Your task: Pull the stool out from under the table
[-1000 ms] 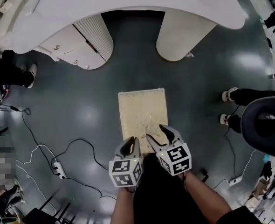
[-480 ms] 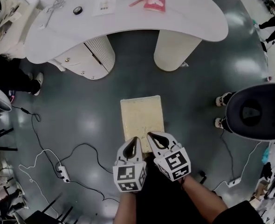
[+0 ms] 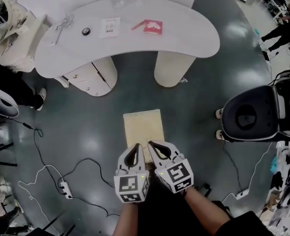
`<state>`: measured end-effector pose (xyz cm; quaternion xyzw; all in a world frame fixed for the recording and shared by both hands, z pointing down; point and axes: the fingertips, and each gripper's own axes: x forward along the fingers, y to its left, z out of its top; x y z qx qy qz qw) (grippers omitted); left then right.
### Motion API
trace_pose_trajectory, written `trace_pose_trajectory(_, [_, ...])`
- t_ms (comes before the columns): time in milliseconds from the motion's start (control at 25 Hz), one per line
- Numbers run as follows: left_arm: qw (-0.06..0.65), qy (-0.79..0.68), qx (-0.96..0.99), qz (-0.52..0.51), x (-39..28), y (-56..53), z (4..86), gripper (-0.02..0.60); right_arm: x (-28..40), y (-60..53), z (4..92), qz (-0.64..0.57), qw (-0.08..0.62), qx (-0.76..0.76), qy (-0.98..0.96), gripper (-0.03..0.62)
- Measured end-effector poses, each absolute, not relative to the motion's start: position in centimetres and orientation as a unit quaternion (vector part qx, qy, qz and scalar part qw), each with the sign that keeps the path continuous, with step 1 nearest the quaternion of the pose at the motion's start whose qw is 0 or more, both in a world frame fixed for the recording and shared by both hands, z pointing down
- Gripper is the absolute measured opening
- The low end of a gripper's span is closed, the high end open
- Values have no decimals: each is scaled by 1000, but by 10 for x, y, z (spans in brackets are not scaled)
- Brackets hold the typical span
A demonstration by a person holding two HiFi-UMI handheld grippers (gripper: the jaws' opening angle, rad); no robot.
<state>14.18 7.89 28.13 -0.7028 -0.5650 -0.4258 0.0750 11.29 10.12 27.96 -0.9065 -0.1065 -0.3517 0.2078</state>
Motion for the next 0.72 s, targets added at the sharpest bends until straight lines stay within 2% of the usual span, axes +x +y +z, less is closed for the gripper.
trace_pose_trajectory(440, [90,-611,-701,-356,129,91,197,6,91,128,177,-305,150,-930,-139,6])
trace_pose_trajectory(720, [105,-625,-706,-314,103,87,141,6,46,143,113,-268,115,-945,-147,6])
